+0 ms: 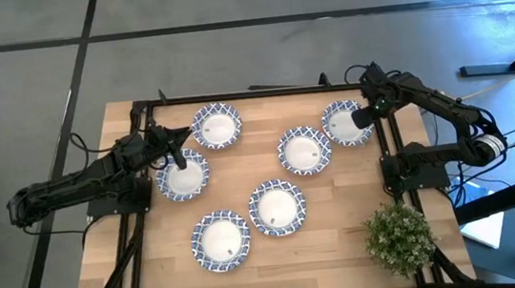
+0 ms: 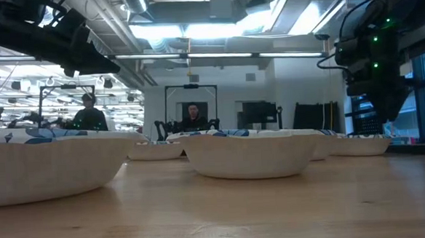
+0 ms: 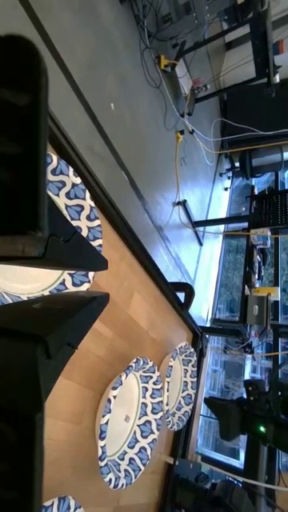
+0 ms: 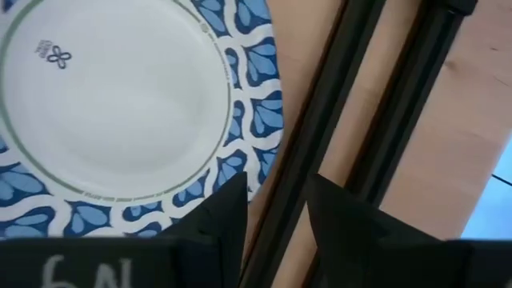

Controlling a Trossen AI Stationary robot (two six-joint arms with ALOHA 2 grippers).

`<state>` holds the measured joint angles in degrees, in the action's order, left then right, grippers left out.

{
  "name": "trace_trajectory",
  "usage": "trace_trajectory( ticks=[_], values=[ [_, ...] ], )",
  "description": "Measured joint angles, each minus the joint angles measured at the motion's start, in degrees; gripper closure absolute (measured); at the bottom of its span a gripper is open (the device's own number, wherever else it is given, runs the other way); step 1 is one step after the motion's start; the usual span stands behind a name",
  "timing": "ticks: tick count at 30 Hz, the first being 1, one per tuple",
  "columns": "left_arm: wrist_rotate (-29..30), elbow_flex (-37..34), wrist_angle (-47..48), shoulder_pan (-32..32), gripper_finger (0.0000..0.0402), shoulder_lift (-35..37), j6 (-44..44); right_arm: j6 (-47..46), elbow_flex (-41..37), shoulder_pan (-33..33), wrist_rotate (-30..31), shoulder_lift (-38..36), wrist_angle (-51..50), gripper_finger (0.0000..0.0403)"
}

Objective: Nest bowls inside each other
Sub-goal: Stack the blue bowl on the blue bowl

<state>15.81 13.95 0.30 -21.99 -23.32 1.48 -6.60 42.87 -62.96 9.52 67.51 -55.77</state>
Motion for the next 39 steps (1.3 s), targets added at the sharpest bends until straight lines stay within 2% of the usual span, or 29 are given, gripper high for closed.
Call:
trace_trajectory(
  ticks=[4,11,14,22,39],
  values=[
    [0.0,0.01,0.0,-0.01,0.0354,0.01,0.0,0.9,0.0,0.0,-1.97,0.0,0.36,0.0271],
    [0.0,0.0,0.0,0.0,0.0354,0.01,0.0,-0.24,0.0,-0.04,0.39,0.0,0.12,0.0271],
    [0.0,0.01,0.0,-0.01,0.0354,0.01,-0.04,0.92,0.0,-0.04,-2.53,0.0,0.33,0.0271],
    [0.0,0.01,0.0,-0.01,0.0354,0.01,-0.07,1.06,0.0,-0.04,-3.06,0.17,0.39,0.0271],
    [0.02,0.01,-3.04,-0.01,0.0354,0.12,-0.11,1.04,0.0,-2.69,-3.15,10.19,0.1,0.0271]
  ],
)
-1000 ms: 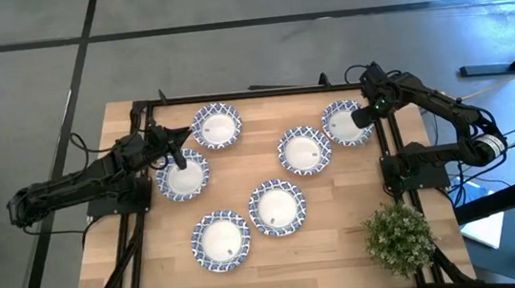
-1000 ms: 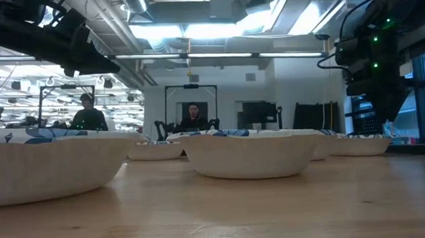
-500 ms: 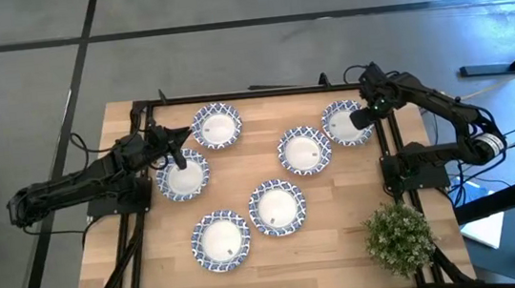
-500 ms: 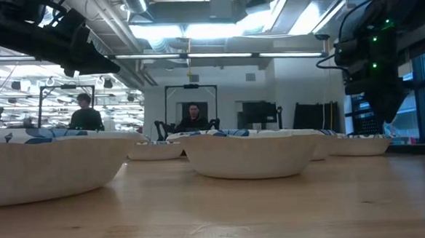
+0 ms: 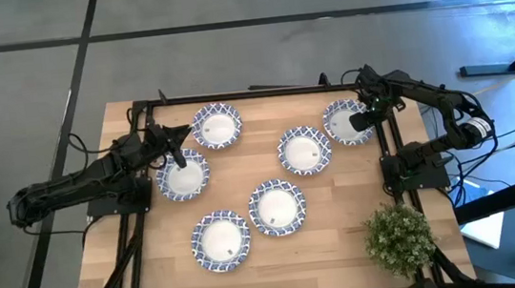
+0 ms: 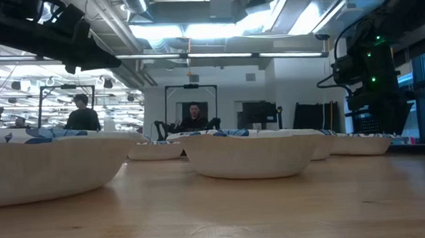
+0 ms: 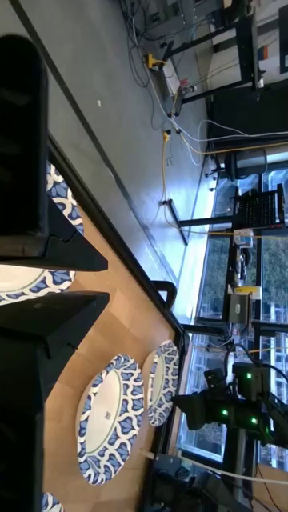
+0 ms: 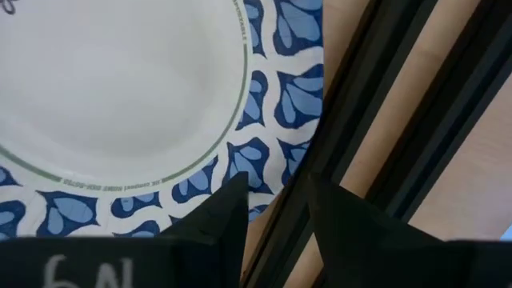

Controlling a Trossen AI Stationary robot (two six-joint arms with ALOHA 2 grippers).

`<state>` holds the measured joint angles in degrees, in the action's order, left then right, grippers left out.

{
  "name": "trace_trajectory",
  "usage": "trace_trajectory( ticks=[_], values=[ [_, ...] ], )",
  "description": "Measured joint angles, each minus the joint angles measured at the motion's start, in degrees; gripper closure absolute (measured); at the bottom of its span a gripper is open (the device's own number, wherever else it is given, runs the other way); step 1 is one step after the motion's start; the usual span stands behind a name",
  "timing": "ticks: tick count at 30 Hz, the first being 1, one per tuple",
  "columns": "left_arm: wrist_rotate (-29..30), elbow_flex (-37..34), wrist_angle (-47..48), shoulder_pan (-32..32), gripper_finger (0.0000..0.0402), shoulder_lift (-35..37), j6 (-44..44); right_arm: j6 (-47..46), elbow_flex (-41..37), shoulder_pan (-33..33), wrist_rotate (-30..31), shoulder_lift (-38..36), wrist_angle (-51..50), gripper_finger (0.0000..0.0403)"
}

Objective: Nest bowls inside each other
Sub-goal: Stack the blue bowl on the blue bowl

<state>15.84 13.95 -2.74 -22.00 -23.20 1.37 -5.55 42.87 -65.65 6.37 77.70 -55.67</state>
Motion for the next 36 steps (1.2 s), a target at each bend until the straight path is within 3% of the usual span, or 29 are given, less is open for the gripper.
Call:
trace_trajectory(
  ticks=[36],
  values=[
    [0.0,-0.02,0.13,0.02,0.0354,-0.02,0.07,-0.27,-0.02,-0.56,-1.49,0.17,0.71,0.0271]
  ],
)
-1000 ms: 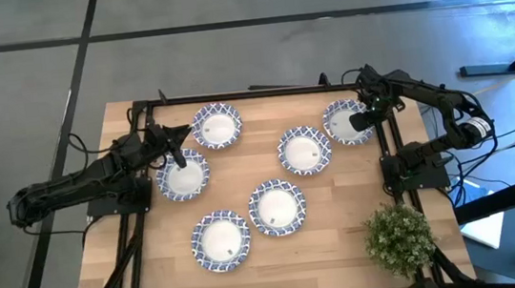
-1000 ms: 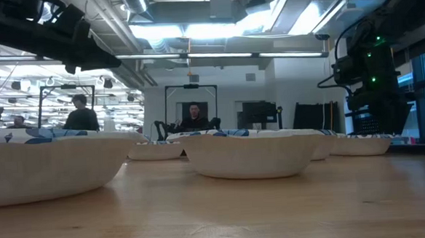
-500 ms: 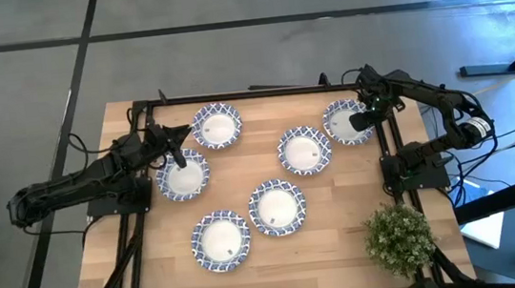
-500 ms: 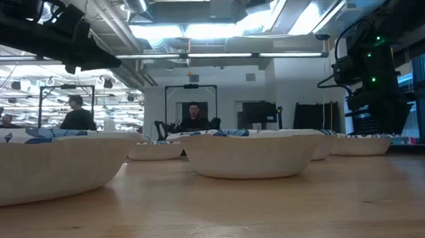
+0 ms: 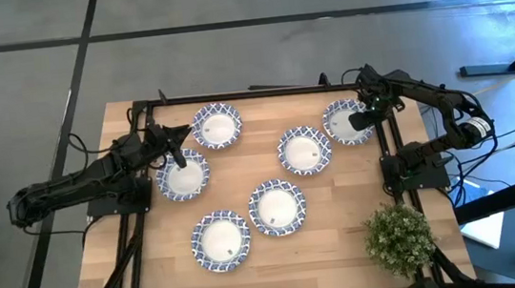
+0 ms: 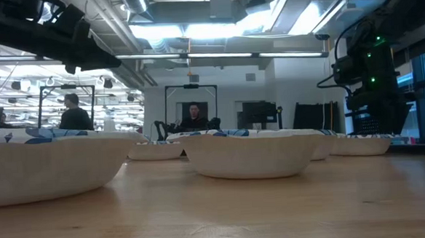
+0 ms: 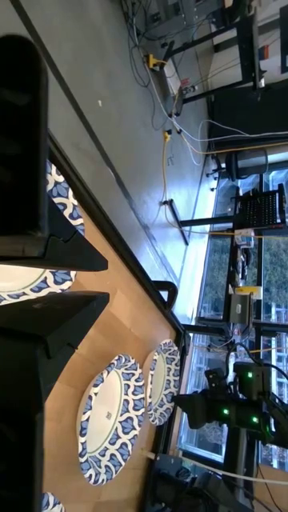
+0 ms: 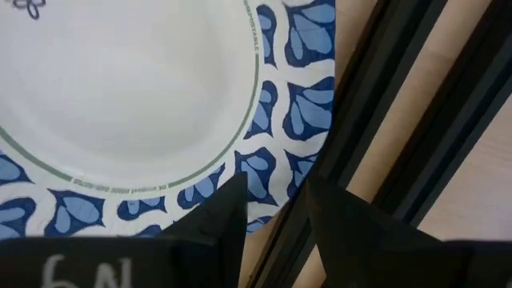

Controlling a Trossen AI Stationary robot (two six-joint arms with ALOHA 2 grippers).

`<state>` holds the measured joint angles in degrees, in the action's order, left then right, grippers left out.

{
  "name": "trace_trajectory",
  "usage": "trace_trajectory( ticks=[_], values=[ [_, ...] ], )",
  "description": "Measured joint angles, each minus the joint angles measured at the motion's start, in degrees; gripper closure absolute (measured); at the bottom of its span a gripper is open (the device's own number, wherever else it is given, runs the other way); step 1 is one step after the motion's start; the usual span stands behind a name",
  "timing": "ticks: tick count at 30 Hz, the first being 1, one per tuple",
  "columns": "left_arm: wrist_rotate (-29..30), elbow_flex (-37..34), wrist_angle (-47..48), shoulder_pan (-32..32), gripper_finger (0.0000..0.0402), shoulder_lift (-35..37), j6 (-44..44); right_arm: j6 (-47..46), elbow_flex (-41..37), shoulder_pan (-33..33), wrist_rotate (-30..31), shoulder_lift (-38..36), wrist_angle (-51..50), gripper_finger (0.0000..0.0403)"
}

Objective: Nest bowls inside each other
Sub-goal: Stack the blue bowl on the blue bowl

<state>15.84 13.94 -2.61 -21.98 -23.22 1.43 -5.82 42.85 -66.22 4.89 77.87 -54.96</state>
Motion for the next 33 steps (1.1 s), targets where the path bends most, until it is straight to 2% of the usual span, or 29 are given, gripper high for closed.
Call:
trace_trajectory(
  ticks=[20,23,31,33],
  values=[
    [0.0,0.02,0.55,-0.02,0.0354,0.0,-0.07,-0.4,-0.02,0.0,0.61,4.09,-0.08,0.0274],
    [0.0,0.02,0.55,-0.02,0.0354,0.0,-0.07,-0.4,-0.02,0.02,0.63,4.09,-0.1,0.0294],
    [0.0,0.02,0.52,0.0,0.0354,0.0,-0.09,-0.12,-0.02,0.0,0.61,4.09,-0.22,0.0389],
    [-0.01,0.01,0.52,0.0,0.0354,0.0,-0.09,-0.07,-0.02,0.0,0.61,4.09,-0.26,0.0397]
  ],
)
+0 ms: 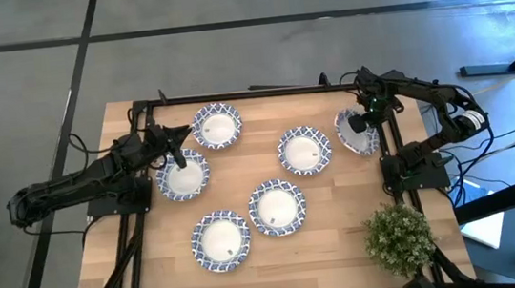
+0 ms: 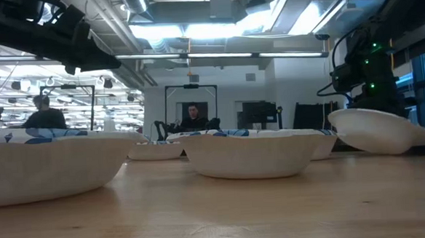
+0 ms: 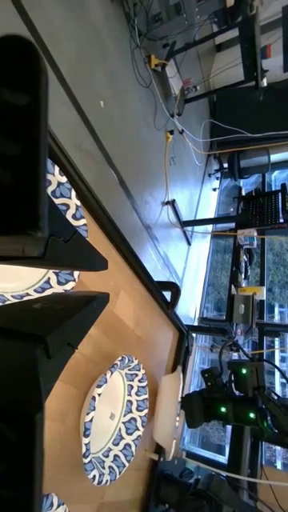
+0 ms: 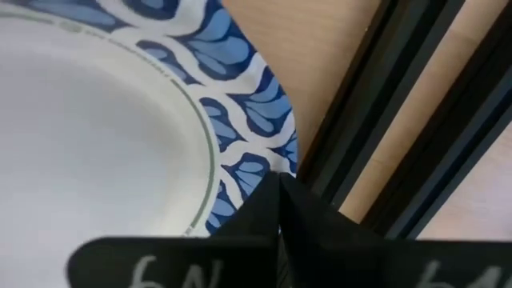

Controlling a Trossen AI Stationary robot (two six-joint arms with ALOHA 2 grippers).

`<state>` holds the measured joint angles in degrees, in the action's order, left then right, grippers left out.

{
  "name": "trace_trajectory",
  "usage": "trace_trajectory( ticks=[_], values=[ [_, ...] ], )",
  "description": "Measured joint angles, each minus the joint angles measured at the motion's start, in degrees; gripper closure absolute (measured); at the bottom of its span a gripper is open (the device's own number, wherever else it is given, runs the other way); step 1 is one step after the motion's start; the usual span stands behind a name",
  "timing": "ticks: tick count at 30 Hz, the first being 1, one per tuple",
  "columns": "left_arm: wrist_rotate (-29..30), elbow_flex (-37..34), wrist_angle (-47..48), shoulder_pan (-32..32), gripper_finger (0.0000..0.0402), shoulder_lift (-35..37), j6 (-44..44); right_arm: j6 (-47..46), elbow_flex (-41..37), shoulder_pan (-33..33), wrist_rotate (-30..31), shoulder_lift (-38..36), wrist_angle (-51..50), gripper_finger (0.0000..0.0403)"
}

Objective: Nest bowls inside each other
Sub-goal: Stack the blue bowl on the blue bowl

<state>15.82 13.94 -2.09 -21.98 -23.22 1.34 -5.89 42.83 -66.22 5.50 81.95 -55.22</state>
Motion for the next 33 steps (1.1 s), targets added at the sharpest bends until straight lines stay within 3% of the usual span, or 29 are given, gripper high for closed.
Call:
trace_trajectory(
  ticks=[7,27,33],
  values=[
    [0.0,-0.01,-0.02,0.0,0.0354,0.0,-0.01,0.11,0.0,0.0,-0.02,0.0,0.0,0.0371],
    [0.01,-0.01,-0.08,0.0,0.0354,0.0,0.02,3.86,0.0,0.0,-3.85,-0.43,-1.39,0.0364],
    [0.01,-0.01,-0.09,0.0,0.0354,0.0,0.04,4.8,0.0,0.0,-3.85,-0.46,-1.99,0.0319]
  ],
)
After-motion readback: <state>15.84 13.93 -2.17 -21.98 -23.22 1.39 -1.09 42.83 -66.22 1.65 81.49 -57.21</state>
